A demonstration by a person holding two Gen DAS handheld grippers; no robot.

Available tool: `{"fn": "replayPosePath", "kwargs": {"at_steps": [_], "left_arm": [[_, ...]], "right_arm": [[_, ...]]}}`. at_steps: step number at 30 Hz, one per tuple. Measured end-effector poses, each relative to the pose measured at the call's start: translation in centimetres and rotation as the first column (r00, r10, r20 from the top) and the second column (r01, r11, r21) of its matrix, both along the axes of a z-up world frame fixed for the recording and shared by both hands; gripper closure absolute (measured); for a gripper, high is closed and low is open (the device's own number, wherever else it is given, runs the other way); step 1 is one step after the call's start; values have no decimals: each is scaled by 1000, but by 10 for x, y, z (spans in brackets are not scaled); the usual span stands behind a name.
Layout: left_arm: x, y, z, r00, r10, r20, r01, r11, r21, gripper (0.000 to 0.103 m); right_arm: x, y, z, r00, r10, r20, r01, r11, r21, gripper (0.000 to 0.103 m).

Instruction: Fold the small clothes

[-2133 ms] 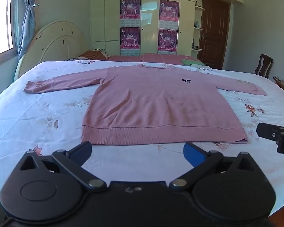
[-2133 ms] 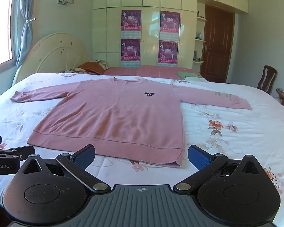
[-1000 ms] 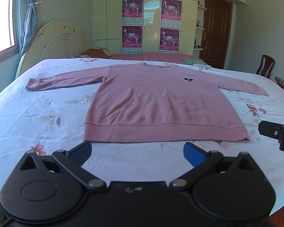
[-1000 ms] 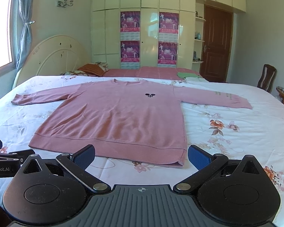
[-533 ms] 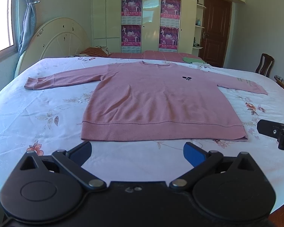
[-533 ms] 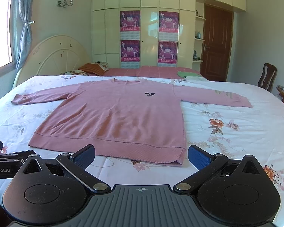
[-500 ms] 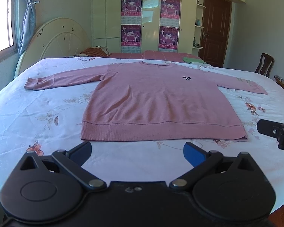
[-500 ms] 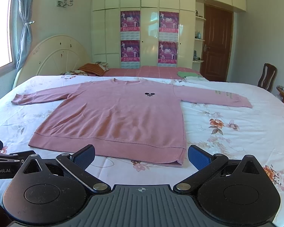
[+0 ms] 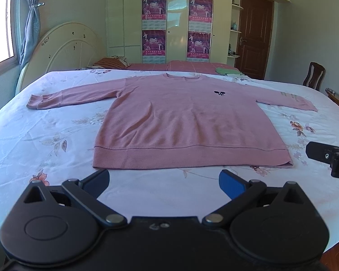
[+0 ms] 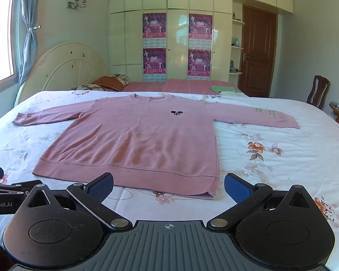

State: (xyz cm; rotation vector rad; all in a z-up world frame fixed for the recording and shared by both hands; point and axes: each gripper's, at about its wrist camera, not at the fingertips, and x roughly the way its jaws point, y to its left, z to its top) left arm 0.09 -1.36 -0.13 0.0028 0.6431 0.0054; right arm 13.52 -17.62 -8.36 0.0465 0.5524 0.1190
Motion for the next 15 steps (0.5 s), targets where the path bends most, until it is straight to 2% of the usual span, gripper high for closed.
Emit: {"fn": "replayPosePath", "kwargs": {"at_steps": [15], "left_arm": [[-2,0,1,1000,1,6,-1,1000,0,0]], "right_arm": [[-1,-2,1,1000,2,6,-2,1000,0,0]]}}
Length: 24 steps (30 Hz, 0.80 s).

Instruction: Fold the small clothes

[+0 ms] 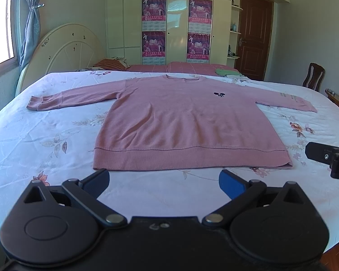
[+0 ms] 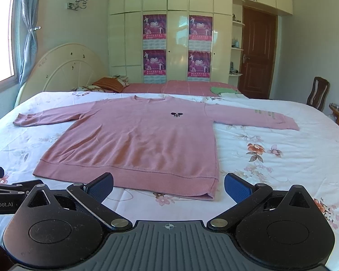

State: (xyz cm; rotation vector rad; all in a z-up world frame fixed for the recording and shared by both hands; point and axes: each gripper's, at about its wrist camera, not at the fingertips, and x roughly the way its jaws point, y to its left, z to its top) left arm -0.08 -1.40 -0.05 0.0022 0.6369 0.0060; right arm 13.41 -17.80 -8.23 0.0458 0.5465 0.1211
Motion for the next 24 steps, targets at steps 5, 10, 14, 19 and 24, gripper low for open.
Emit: {"fn": "replayPosePath", "kwargs": {"at_steps": [5,10,14,19,24], "left_arm": [[1,1,-1,1000,-2,-6,2,1000,0,0],[6,1,-4,1000,-9,-17,9,1000,-6,0],[13,0,-6,1000,-10,-25,9,1000,-20,0],[31,-4,-10,998,-30,-46,26,996,-88,0],[54,-15,-13,985,-165,-49,154,974,-169,0]], "right_arm": [[0,0,-2,1000,-3,-3,3,1000,1,0],[1,-1,-4,1000,-9,-9,8,1000,-2,0],[2,-6,-6,999,-28,-16,28,1000,-7,0],[8,-20,-9,997,-69,-31,69,998,-15,0],[22,-44,-9,991,-132,-28,132,991,-23,0]]}}
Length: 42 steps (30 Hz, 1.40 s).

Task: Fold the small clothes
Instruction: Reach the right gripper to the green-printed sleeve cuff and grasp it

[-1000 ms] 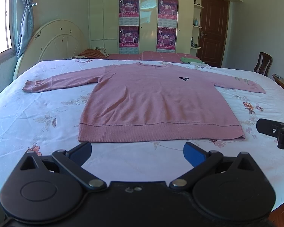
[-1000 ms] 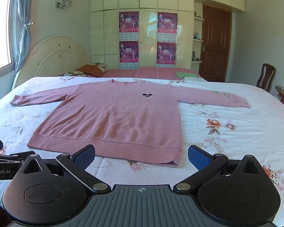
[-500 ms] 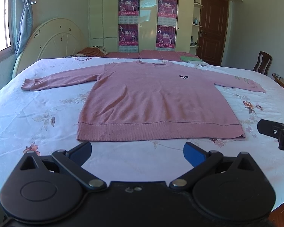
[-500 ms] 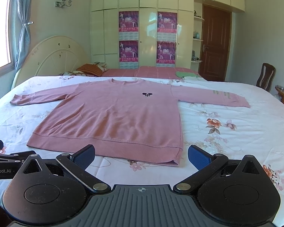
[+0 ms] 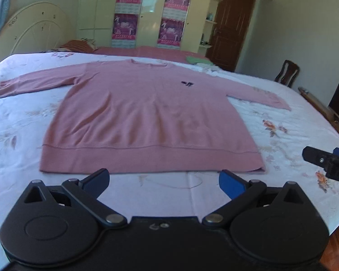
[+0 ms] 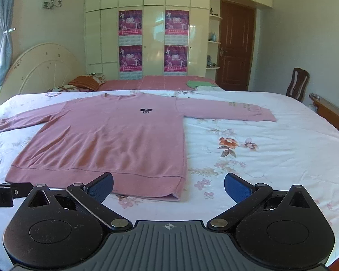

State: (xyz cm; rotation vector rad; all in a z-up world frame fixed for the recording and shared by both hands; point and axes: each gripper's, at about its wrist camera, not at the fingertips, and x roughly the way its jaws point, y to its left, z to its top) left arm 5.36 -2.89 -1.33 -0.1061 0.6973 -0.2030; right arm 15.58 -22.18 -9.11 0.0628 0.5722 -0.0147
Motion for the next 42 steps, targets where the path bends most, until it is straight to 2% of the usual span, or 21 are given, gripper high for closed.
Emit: {"fn": "replayPosePath", "kwargs": {"at_steps": [6,8,9,11,13,15,17,20,22,24,25,27,28,30,31,32,33,34,35,37,42], "left_arm": [[40,-6,-4,1000,10,22,-9,998,-63,0],[54,-3,-6,998,49,34,-44,992,-120,0],[62,-1,-7,997,75,27,-70,986,-154,0],[83,0,-10,997,70,-40,-76,983,-169,0],[109,-6,-13,997,44,-64,-52,991,-125,0],[131,-15,-13,997,54,-49,-55,998,-19,0],[155,-21,-13,993,114,-15,-113,992,64,0],[198,-21,-16,976,216,-16,-213,972,99,0],[226,-22,-19,974,224,-34,-220,971,93,1],[247,-29,-21,974,225,-17,-223,969,106,1],[256,-32,-21,973,229,6,-229,968,105,1],[267,-36,-22,965,251,79,-256,965,49,2],[273,-38,-22,961,262,88,-266,963,36,2],[291,-44,-22,966,253,60,-255,966,40,14],[297,-46,-22,969,242,51,-244,969,40,25],[304,-49,-23,970,236,50,-238,970,42,27],[308,-52,-24,969,239,56,-242,969,53,26],[311,-56,-25,968,244,62,-248,966,72,21],[314,-58,-26,968,243,66,-248,965,83,12],[317,-61,-29,969,239,67,-245,965,97,4],[320,-59,-39,976,215,36,-218,964,150,4]], "right_arm": [[32,-40,-1,995,-100,-16,100,994,40,0],[47,-57,-3,992,-125,-23,126,990,61,0],[55,-66,-3,990,-138,-25,139,988,69,0],[72,-83,-4,986,-165,-19,166,983,81,0],[92,-102,-3,982,-189,-16,190,976,105,0],[115,-121,-3,977,-212,-14,211,969,128,0],[139,-139,-4,975,-223,-14,223,966,133,0],[181,-168,-8,971,-237,-18,237,962,132,0],[211,-190,-15,967,-254,-22,255,957,138,0],[237,-212,-25,962,-270,-29,271,949,161,0],[246,-222,-29,959,-282,-33,284,943,171,0],[269,-250,-41,952,-305,-28,304,926,225,0],[279,-262,-48,947,-320,-34,318,915,248,1],[296,-287,-59,937,-346,-45,344,893,291,1],[304,-299,-65,930,-363,-50,360,880,312,1],[309,-310,-70,925,-375,-53,371,868,331,7],[316,-323,-76,921,-385,-60,379,852,361,21],[320,-333,-81,916,-395,-76,393,838,378,44],[327,-343,-88,908,-408,-94,410,820,399,45],[332,-361,-96,897,-430,-107,430,788,441,45],[331,-393,-110,875,-456,-166,470,712,521,45]]}}
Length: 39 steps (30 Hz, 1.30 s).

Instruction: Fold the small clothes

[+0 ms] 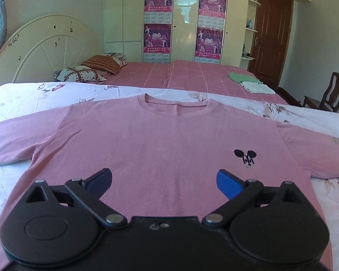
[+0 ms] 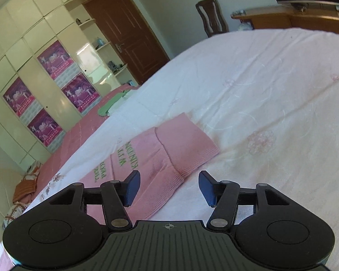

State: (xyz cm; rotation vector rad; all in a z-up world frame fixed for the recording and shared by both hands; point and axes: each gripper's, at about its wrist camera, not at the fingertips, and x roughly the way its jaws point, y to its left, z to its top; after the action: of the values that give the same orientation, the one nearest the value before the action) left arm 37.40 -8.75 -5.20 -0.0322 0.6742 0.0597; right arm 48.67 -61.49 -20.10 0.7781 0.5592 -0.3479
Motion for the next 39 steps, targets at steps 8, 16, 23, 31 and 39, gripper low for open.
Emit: {"fn": "replayPosePath", "kwargs": {"at_steps": [8,16,23,31,39], "left_arm": [[4,35,0,999,18,-31,-18,1000,10,4],[14,96,-6,997,40,-71,-39,999,12,8],[24,142,-9,997,-16,-71,12,998,-56,31],[21,202,-4,997,36,-68,-38,999,-19,39],[31,204,-4,997,-69,-36,60,977,-204,15]], "right_arm": [[-4,-19,-2,1000,-25,18,25,1000,13,69],[-5,35,50,995,103,-9,-103,968,-229,95],[-5,214,105,891,451,51,-399,832,-385,97],[-6,430,88,677,735,42,-672,640,-372,97],[-5,512,45,600,791,-119,-758,514,-402,83]]}}
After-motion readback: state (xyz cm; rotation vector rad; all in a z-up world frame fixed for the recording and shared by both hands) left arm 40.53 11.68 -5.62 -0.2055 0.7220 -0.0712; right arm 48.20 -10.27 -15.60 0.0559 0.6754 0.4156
